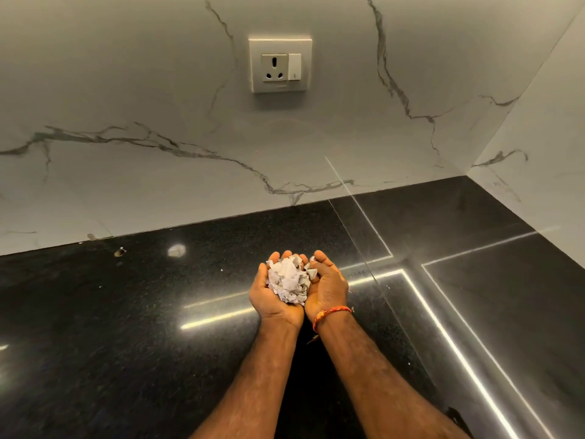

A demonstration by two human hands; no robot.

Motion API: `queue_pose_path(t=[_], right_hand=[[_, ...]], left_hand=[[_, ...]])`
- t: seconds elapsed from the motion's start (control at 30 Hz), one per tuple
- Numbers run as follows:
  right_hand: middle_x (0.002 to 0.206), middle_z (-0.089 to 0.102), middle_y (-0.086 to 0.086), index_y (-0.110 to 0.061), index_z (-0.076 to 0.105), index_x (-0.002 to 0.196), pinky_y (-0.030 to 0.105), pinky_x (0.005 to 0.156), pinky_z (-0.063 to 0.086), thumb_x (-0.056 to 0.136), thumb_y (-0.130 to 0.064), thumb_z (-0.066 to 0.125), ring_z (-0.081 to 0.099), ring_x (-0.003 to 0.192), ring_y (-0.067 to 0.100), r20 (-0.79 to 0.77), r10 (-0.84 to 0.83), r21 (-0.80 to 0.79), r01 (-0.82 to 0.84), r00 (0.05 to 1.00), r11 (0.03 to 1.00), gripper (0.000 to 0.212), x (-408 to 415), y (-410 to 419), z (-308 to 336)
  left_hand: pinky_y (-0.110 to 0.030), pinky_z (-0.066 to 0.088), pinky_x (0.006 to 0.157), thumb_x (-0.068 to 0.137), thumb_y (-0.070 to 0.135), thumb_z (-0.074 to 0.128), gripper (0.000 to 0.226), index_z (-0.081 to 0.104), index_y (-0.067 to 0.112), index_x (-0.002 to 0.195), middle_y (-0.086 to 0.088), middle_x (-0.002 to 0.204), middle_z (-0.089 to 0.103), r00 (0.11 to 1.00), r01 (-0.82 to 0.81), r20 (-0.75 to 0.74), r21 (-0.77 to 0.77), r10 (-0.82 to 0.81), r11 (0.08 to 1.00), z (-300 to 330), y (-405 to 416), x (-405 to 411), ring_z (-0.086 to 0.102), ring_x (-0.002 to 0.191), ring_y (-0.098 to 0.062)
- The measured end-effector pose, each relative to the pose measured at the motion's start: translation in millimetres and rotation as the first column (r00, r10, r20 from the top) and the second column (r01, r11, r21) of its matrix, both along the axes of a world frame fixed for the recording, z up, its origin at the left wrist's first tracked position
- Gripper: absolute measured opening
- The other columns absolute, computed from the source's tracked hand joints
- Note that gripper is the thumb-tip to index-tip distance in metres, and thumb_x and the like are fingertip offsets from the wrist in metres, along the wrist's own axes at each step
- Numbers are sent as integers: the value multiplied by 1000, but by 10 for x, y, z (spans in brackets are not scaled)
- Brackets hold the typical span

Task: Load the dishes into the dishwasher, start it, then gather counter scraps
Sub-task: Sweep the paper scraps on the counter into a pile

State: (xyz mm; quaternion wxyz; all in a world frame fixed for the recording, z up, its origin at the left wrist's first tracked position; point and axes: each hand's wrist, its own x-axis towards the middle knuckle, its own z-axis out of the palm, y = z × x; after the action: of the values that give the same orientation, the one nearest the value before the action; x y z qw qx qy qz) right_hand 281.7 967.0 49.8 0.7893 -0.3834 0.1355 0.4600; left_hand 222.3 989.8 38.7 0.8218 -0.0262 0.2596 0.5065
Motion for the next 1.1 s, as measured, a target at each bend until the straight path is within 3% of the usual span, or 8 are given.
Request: queue_pose_path(t=[0.1,0.27,0.47,0.77,0.9,1.1], right_hand=[[96,69,21,-7,67,104,45,77,61,87,12,54,70,91,34,31,77,17,-78,997,997,29,-149,77,155],[85,71,16,-7,70,103,48,81,61,85,11,56,70,88,35,84,258,27,-261,963,965,29,-430,240,366],[88,69,17,-4,70,107,55,90,57,83,10,57,68,88,35,120,501,43,-509,857,860,31,-944,288,480],[93,68,21,-5,70,105,59,94,54,84,11,57,67,91,37,111,847,27,-853,520,521,29,-1980,-185,421],[99,68,22,-6,72,105,61,93,54,83,9,59,67,93,37,122,931,0,-938,344,346,30,-2512,-592,368],[105,72,23,-8,73,103,57,91,56,84,7,60,70,98,40,189,978,-46,-994,93,103,27,-3273,-1297,334]], left_hand=[[-51,54,88,104,33,43,32,65,10,110,-15,101,70,996,-83,-15,40,83,996,194,52,-143,73,82,-34],[-50,57,87,102,29,47,30,65,9,115,-15,102,70,966,-252,-41,100,257,963,419,90,-455,73,84,-34],[-49,54,94,103,32,41,36,67,8,96,-13,97,70,874,-481,-6,132,486,867,599,-82,-965,69,89,-34],[-48,53,95,102,25,43,29,66,9,95,-11,93,67,558,-821,-22,131,829,556,537,-834,-1858,68,84,-30],[-49,55,95,99,22,54,22,68,7,107,-11,93,69,386,-910,-76,130,920,393,544,-1334,-2294,68,85,-33],[-45,54,93,93,25,51,27,68,5,100,-13,95,68,154,-971,-92,171,984,168,410,-2086,-2934,67,88,-32]])
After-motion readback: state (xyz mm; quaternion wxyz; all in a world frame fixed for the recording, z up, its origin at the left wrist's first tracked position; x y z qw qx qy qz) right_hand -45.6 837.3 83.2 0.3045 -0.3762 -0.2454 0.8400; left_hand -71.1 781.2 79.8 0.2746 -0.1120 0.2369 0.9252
